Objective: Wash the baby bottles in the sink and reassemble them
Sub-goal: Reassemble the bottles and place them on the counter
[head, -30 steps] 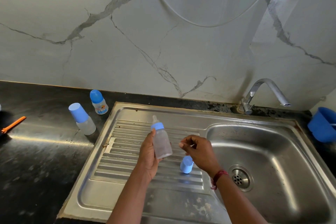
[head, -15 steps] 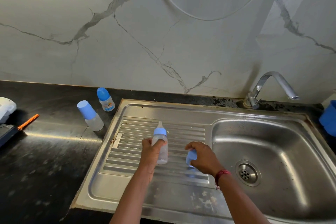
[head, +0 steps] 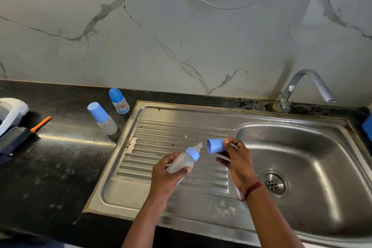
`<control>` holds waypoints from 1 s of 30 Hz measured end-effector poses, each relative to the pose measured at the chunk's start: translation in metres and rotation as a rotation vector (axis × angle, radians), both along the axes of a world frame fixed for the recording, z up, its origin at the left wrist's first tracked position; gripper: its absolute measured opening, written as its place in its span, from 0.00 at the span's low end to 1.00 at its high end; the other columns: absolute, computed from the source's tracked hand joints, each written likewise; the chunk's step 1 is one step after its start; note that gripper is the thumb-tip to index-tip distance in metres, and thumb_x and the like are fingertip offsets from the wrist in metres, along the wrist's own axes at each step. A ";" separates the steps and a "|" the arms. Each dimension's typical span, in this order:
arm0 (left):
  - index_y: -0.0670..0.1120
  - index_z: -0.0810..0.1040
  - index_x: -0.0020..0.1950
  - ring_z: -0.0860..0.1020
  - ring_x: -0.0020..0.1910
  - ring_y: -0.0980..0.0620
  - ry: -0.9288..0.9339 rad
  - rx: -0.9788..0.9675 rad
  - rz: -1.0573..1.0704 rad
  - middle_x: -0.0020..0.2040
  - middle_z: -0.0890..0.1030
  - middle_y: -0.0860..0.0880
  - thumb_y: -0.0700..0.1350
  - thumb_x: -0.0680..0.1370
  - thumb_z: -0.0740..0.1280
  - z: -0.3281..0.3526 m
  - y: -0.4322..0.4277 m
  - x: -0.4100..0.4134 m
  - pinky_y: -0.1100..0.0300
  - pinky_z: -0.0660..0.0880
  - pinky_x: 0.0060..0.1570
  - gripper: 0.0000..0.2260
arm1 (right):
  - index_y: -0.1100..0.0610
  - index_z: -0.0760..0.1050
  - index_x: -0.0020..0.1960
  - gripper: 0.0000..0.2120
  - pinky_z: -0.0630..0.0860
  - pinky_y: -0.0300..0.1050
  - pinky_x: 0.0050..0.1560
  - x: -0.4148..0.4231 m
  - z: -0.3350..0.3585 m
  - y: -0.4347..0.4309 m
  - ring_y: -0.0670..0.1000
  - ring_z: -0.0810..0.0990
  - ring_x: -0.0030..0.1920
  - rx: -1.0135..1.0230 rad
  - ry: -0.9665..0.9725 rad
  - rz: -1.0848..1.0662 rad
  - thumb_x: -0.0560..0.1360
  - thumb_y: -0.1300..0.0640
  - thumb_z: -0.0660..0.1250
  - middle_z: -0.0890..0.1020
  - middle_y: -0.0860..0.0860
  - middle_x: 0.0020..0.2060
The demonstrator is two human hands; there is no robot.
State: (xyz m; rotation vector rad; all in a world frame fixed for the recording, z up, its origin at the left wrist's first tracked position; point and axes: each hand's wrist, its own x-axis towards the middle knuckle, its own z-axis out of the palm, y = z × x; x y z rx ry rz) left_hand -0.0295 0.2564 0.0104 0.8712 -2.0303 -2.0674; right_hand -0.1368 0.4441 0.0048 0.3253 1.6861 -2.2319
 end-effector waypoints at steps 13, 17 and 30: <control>0.54 0.83 0.55 0.79 0.57 0.56 -0.013 -0.103 -0.019 0.53 0.83 0.59 0.47 0.60 0.83 0.006 0.027 0.014 0.50 0.79 0.58 0.25 | 0.55 0.79 0.55 0.07 0.81 0.47 0.42 0.013 0.002 0.003 0.54 0.84 0.51 0.078 0.063 0.143 0.79 0.55 0.67 0.85 0.54 0.49; 0.53 0.83 0.55 0.80 0.56 0.54 -0.010 -0.087 0.019 0.53 0.83 0.55 0.45 0.62 0.83 0.006 0.036 0.010 0.54 0.79 0.56 0.22 | 0.55 0.79 0.55 0.07 0.80 0.43 0.39 0.013 0.004 0.006 0.53 0.84 0.50 0.099 0.063 0.169 0.79 0.54 0.67 0.85 0.53 0.49; 0.51 0.83 0.51 0.82 0.44 0.57 0.068 -0.002 0.006 0.46 0.85 0.53 0.41 0.65 0.81 0.022 0.068 -0.019 0.66 0.77 0.38 0.17 | 0.54 0.80 0.53 0.09 0.83 0.48 0.49 0.000 0.014 0.015 0.48 0.82 0.54 0.051 0.130 0.008 0.82 0.55 0.61 0.83 0.49 0.50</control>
